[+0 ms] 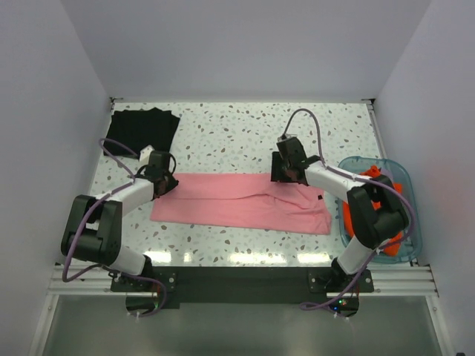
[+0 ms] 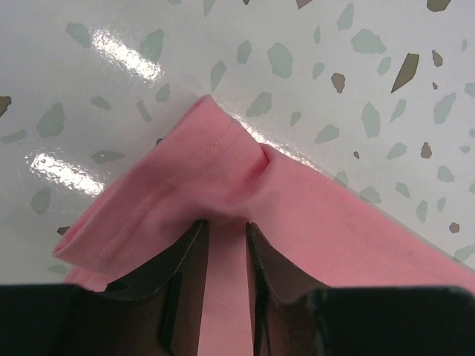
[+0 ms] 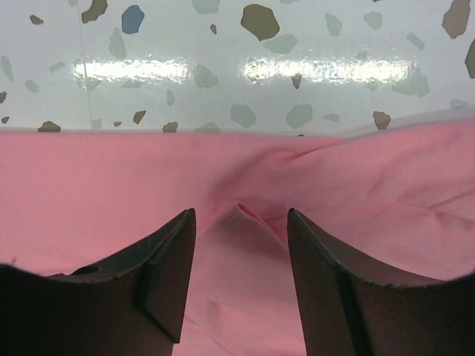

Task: Fold and stack the t-shirts
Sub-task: Fold the tshirt

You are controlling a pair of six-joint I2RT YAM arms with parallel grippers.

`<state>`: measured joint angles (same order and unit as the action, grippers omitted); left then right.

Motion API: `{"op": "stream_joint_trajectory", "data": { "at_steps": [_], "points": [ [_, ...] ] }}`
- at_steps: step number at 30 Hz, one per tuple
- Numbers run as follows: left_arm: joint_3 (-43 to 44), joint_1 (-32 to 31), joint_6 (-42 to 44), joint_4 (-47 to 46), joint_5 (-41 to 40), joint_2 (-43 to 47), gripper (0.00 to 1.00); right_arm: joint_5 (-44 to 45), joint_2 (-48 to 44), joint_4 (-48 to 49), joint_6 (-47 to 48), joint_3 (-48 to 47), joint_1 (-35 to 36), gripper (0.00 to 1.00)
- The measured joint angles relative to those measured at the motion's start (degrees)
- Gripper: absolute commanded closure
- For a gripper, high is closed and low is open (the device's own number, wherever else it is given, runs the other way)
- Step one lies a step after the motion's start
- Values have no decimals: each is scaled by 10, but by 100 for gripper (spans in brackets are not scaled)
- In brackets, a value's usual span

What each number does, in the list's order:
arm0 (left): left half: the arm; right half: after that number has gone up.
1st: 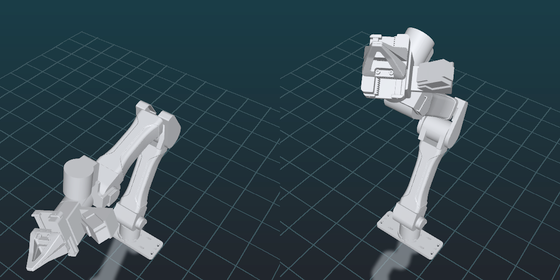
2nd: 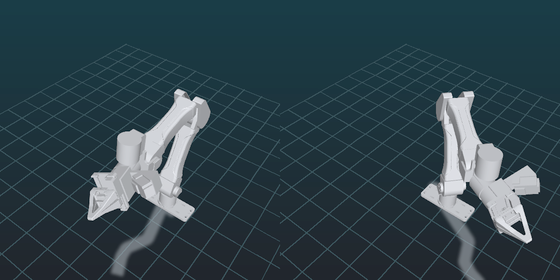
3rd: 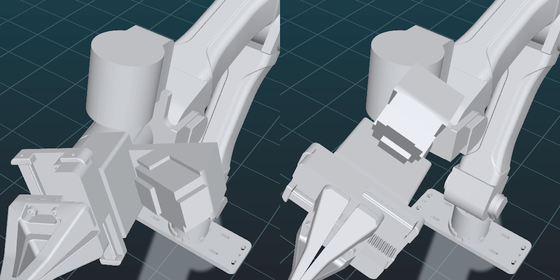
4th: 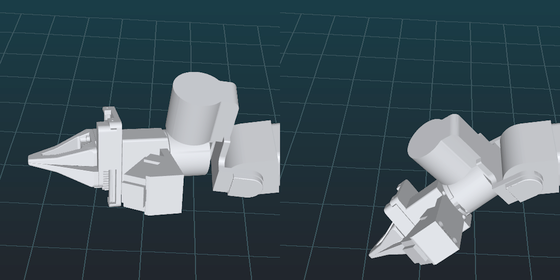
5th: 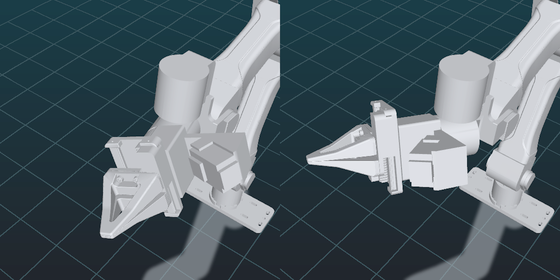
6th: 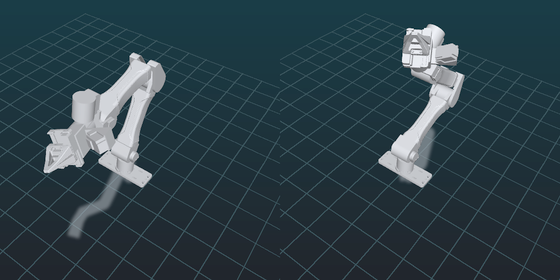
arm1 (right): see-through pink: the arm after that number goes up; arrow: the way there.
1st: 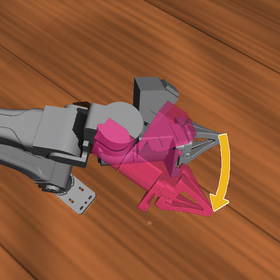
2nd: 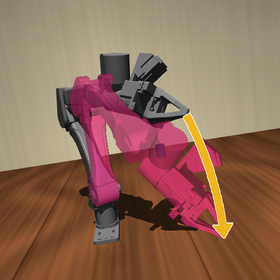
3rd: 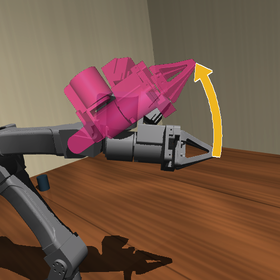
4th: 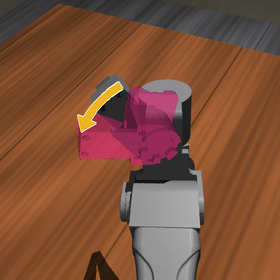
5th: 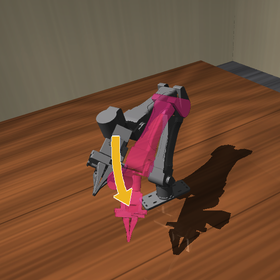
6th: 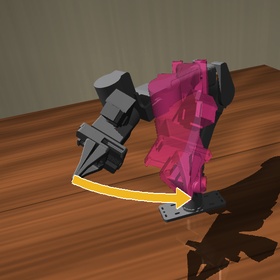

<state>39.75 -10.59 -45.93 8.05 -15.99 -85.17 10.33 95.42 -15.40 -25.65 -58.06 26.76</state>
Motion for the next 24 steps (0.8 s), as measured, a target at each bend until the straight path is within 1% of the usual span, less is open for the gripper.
{"op": "stream_joint_trajectory", "data": {
  "at_steps": [1, 4, 5, 8, 9, 11, 12, 13, 18, 24],
  "points": [
    [0, 0, 0, -2, 0, -2, 69, 4, 8, 1, 2, -3, 3, 45],
    [0, 0, 0, -5, 0, -6, 69, 10, 28, 3, 5, -12, 9, 55],
    [0, 0, 0, -7, 0, -8, 69, 12, 35, 4, 7, -14, 11, 62],
    [0, 0, 0, -11, 0, -13, 69, 21, 43, 4, 9, -15, 17, 73],
    [-1, 0, 0, -12, 0, -13, 69, 23, 44, 4, 8, -15, 19, 81],
    [-1, 0, 0, -12, 0, -13, 69, 29, 44, 4, 7, -15, 21, 89],
    [-1, 0, 0, -12, 0, -13, 69, 33, 44, 4, 7, -15, 22, 96],
    [-1, 0, 0, -12, 0, -13, 69, 36, 43, 3, 5, -15, 22, 100],
    [-2, 0, 0, -13, 0, -13, 69, 40, 21, 1, -5, -1, 24, 100],
    [-3, 0, 0, -16, 0, -13, 69, 37, -56, -1, -20, 39, 26, 100]
  ]
}}
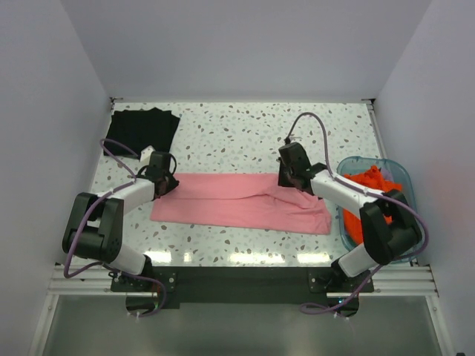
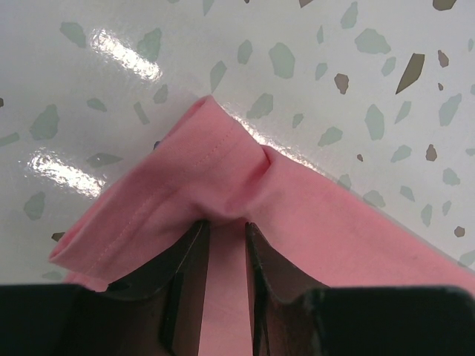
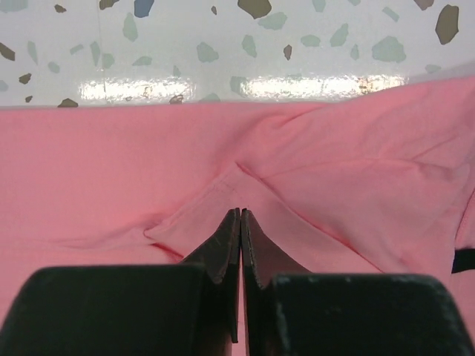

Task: Fold and stack the t-shirts
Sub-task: Fold the tshirt

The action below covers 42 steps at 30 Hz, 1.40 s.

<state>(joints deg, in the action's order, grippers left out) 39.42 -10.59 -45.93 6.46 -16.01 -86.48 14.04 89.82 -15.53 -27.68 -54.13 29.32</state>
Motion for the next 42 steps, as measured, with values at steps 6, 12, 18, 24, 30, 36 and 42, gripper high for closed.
{"op": "stream_joint_trajectory", "data": {
  "at_steps": [6, 12, 18, 24, 30, 36, 42],
  "points": [
    [-3, 0, 0, -6, 0, 0, 69, -1, -77, 2, -20, 49, 23, 97],
    [-4, 0, 0, -10, 0, 0, 70, 10, -56, 3, -17, 51, 34, 68],
    [-5, 0, 0, -13, 0, 0, 70, 32, 36, 2, 5, -19, 33, 51],
    [-6, 0, 0, -13, 0, 0, 70, 50, 82, 3, 17, -55, 33, 54],
    [-6, 0, 0, -15, 0, -1, 70, 63, 97, 1, 19, -56, 33, 63],
    [-6, 0, 0, -19, 0, -2, 70, 65, 102, 1, 18, -56, 33, 92],
    [-6, 0, 0, -21, 0, -3, 70, 65, 97, 1, 13, -51, 33, 100]
  ]
}}
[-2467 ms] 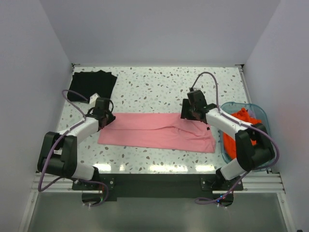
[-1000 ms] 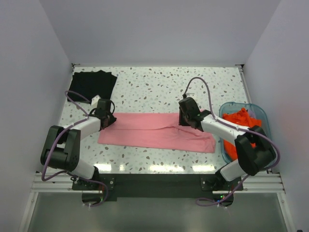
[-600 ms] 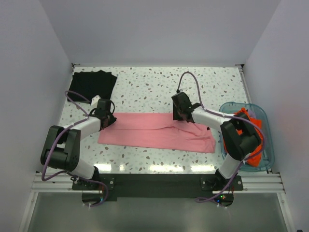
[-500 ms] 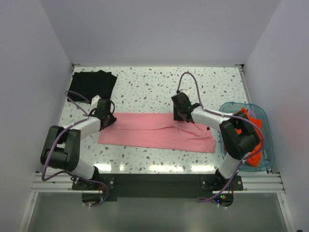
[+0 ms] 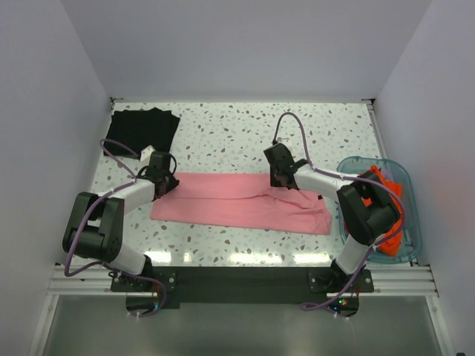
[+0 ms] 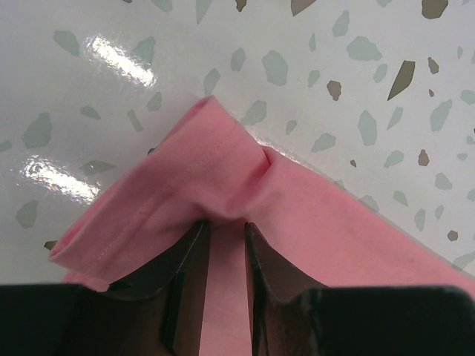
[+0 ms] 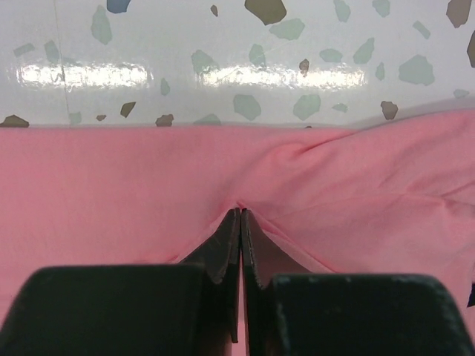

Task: Fold and stack the t-shirts
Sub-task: Fold the tshirt

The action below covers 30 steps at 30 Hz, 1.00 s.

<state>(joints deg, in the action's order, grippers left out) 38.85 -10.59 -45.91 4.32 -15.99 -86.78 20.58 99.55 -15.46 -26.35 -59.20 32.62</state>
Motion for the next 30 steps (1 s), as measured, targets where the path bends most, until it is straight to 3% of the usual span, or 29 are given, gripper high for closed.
{"op": "stream_joint_trajectory", "data": {
  "at_steps": [12, 24, 27, 28, 30],
  "points": [
    [0, 0, 0, 0, 0, 0, 70, -1, -72, -6, -10, 36, 0, 100],
    [-2, 0, 0, -4, 1, 0, 70, -8, -223, -17, -48, 119, 31, 100],
    [-2, 0, 0, -5, 2, 0, 70, -7, -226, -19, -52, 136, 38, 85],
    [-2, 1, 0, -5, 3, 0, 70, -5, -223, -21, -52, 136, 38, 75],
    [-2, 1, 0, -6, 4, 0, 70, -2, -210, -21, -47, 130, 37, 69]
  ]
}}
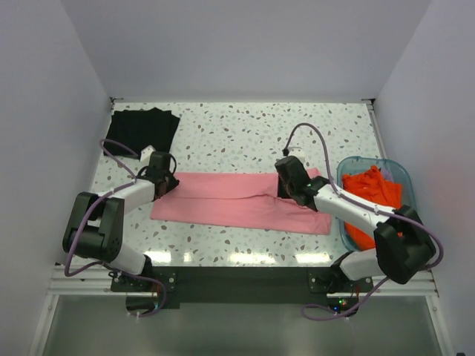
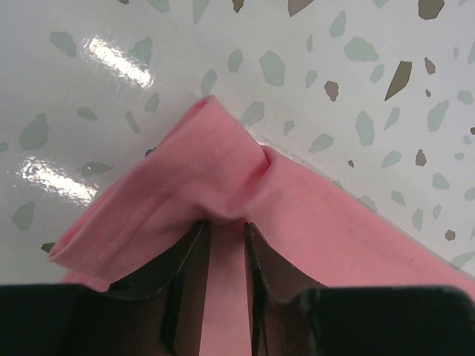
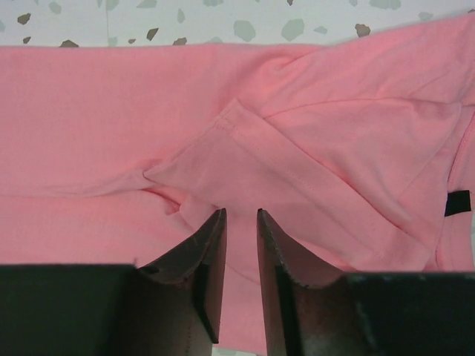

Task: Fold and stack the t-shirts
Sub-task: Fold the tshirt

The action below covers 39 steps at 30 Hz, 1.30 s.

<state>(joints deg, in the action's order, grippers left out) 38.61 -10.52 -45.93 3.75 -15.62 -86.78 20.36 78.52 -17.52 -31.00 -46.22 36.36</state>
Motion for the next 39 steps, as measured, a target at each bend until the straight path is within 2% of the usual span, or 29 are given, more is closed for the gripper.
{"op": "stream_joint_trajectory", "data": {
  "at_steps": [1, 5, 10, 14, 17, 21, 22, 25, 29, 39],
  "points": [
    [0, 0, 0, 0, 0, 0, 70, 3, 12, -1, 4, -9, 0, 60],
    [0, 0, 0, -1, 0, 0, 70, 13, 87, -2, 24, -76, -2, 47],
    [-1, 0, 0, -3, 3, 0, 70, 19, 183, 4, 40, -153, -9, 45],
    [-1, 0, 0, -3, 4, 0, 70, 33, 231, -1, 41, -169, -12, 46],
    [-1, 0, 0, -3, 4, 0, 70, 44, 253, -8, 41, -172, -14, 48],
    [-1, 0, 0, -3, 4, 0, 70, 57, 263, -16, 40, -176, -14, 66],
    [-1, 0, 0, -3, 4, 0, 70, 60, 263, -18, 37, -176, -14, 76],
    [-1, 0, 0, -3, 4, 0, 70, 67, 262, -21, 31, -175, -14, 90],
    [-1, 0, 0, -3, 5, 0, 70, 72, 247, -24, 21, -168, -14, 100],
    [-1, 0, 0, -4, 5, 0, 70, 70, 166, -28, -10, -109, -14, 100]
  ]
}}
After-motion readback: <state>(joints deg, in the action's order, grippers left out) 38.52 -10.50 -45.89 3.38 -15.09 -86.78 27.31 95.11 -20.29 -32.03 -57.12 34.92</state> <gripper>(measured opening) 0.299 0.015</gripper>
